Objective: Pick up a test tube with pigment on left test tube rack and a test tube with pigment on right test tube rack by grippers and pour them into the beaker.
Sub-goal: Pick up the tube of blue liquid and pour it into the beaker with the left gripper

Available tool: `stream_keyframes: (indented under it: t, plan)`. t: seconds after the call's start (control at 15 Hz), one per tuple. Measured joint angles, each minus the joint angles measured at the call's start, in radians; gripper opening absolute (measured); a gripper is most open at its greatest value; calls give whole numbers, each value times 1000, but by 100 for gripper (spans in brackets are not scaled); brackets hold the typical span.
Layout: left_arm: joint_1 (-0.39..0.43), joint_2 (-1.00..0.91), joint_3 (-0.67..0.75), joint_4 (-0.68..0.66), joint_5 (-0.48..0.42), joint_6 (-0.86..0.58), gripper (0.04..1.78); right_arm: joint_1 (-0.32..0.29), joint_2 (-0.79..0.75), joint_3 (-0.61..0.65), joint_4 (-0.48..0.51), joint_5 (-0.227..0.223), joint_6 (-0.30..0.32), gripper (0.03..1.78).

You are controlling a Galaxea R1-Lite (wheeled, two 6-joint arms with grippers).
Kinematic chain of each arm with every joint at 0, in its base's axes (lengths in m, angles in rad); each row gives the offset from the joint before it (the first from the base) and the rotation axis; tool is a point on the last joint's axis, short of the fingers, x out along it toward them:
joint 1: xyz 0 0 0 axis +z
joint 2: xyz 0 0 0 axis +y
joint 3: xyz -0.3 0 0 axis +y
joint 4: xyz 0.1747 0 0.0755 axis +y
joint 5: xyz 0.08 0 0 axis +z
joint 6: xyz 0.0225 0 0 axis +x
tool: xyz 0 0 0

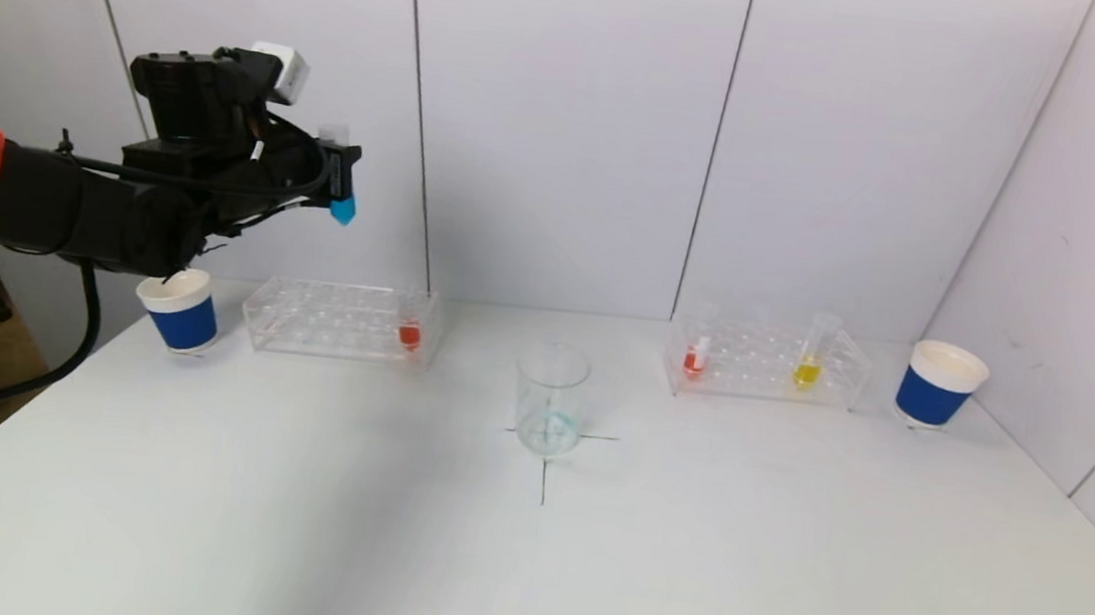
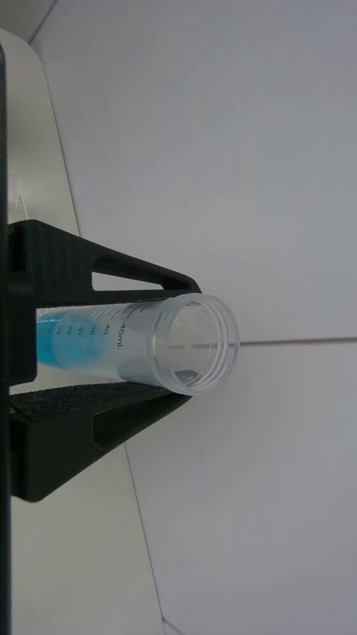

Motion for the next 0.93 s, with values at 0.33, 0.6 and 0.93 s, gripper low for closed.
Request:
stream_keyframes:
  t: [0.33,0.6,0.93]
  plan:
    - [-83,21,-157,135,-8,-1,45,0,0,0,0,0,0,177]
    - [-133,78,-254,149,-19,0,45,0,0,0,0,0,0,177]
    - [-188,165,-392,213,-68,4,45,0,0,0,0,0,0,177]
